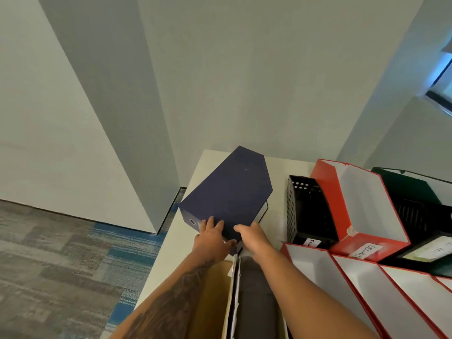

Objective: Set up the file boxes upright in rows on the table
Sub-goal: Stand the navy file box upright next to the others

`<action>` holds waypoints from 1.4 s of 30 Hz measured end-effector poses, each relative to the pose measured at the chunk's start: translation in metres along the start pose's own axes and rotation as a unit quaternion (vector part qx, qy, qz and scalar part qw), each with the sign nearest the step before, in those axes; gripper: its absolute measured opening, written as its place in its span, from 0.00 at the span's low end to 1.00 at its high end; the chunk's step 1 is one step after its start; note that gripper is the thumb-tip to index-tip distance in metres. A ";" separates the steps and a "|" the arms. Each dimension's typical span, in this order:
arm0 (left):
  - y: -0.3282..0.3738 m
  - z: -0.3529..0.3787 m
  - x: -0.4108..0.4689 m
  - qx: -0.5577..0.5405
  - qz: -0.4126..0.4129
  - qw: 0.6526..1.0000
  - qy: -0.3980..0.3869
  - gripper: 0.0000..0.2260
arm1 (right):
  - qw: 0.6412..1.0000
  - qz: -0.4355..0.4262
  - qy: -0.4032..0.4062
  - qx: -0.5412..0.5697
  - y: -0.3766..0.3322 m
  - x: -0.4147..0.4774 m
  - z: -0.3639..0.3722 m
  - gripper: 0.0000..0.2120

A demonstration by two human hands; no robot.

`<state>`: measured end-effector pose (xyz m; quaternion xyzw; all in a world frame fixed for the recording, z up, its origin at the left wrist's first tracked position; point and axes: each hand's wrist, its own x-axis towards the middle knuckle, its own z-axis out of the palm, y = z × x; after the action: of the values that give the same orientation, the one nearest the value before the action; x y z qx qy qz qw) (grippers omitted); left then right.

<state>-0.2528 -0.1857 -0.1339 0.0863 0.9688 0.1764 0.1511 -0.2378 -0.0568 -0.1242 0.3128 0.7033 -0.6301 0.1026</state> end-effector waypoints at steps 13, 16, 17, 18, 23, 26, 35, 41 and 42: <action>0.021 -0.040 0.015 -0.069 0.018 0.992 0.103 0.28 | 0.989 -0.148 0.002 -0.027 -0.076 -0.026 -0.010 0.13; 0.028 -0.058 0.015 -0.100 0.019 0.990 0.096 0.26 | 0.949 -0.250 0.048 -0.187 -0.084 -0.032 -0.028 0.20; 0.029 -0.063 0.014 -0.105 0.018 0.990 0.097 0.25 | 0.910 -0.299 0.104 -0.268 -0.081 -0.031 -0.037 0.22; 0.030 -0.067 0.012 -0.111 0.021 0.988 0.102 0.23 | 0.870 -0.334 0.154 -0.330 -0.077 -0.031 -0.046 0.24; 0.031 -0.077 0.009 -0.196 -0.002 0.975 0.102 0.20 | 0.916 -0.233 0.095 -0.313 -0.056 -0.038 -0.076 0.33; 0.027 -0.065 0.011 -0.341 -0.029 0.937 0.066 0.18 | 0.939 -0.218 0.043 -0.263 -0.053 -0.047 -0.082 0.30; 0.053 -0.053 0.010 -0.359 -0.020 0.933 -0.002 0.20 | 0.922 -0.227 0.054 -0.308 -0.058 -0.059 -0.106 0.25; 0.061 -0.049 0.013 -0.313 0.015 0.949 -0.025 0.21 | 0.913 -0.216 0.071 -0.338 -0.044 -0.058 -0.125 0.19; 0.063 -0.048 0.014 -0.317 0.018 0.948 -0.030 0.21 | 0.914 -0.214 0.071 -0.338 -0.044 -0.057 -0.128 0.19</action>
<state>-0.2742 -0.1392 -0.0719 0.0564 0.8562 0.4747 0.1963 -0.1859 0.0462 -0.0335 0.1453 0.9298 -0.3378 0.0141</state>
